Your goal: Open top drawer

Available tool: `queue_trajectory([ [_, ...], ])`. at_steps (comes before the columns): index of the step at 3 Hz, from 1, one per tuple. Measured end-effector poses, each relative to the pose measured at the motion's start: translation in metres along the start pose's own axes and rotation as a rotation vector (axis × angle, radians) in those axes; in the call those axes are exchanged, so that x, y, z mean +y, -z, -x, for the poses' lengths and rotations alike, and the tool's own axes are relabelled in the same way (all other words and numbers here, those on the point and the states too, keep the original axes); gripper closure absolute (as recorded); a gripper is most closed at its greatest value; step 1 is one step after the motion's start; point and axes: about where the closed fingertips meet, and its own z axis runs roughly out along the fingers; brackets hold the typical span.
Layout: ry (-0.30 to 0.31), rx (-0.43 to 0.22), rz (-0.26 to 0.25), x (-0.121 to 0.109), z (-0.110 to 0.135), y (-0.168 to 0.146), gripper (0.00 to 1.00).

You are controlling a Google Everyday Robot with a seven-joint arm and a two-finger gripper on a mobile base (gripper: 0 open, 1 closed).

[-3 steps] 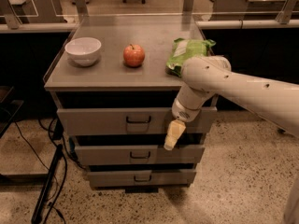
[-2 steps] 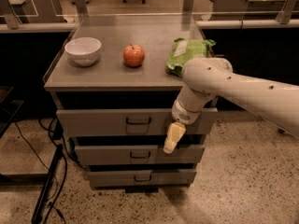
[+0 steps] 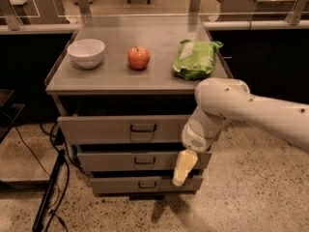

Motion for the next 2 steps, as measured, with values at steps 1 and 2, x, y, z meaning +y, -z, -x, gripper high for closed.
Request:
queue_trajectory([
  [1,-0.008,0.012,0.01,0.032,-0.02,0.008,0.0],
  [2,-0.013,-0.014,-0.059,0.015,-0.012,0.042,0.0],
])
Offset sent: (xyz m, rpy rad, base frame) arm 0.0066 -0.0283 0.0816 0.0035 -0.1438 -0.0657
